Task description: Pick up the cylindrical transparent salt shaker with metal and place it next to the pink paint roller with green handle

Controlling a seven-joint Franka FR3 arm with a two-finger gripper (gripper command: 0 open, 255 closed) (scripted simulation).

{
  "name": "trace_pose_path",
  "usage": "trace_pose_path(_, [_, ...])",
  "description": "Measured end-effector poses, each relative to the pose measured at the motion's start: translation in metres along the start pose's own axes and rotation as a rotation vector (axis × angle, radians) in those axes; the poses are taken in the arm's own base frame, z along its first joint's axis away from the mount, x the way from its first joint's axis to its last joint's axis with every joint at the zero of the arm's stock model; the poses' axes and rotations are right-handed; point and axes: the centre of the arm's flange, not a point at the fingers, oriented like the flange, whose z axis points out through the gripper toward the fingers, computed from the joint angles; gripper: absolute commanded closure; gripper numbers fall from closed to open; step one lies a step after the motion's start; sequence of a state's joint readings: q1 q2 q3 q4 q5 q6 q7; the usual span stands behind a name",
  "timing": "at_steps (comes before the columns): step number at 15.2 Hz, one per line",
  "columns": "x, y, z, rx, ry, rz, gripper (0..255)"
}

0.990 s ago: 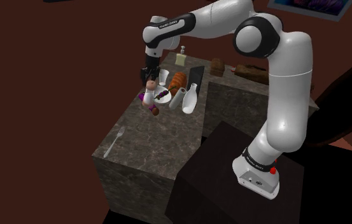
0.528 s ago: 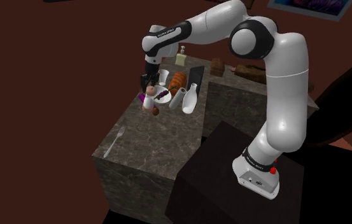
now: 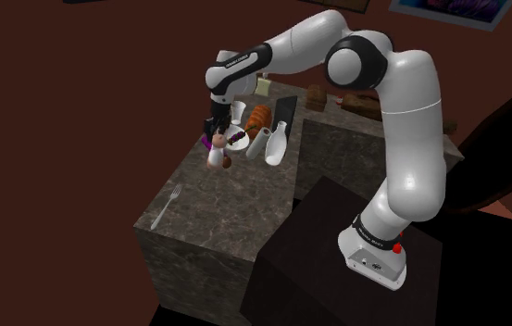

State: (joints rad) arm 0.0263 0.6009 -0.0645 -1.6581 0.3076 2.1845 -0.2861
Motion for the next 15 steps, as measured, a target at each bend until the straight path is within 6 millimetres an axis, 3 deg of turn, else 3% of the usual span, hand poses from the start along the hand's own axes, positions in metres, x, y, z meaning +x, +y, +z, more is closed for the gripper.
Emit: trace_pose_path(15, [0.0, 0.016, 0.075, 0.0, 0.0, 0.0, 255])
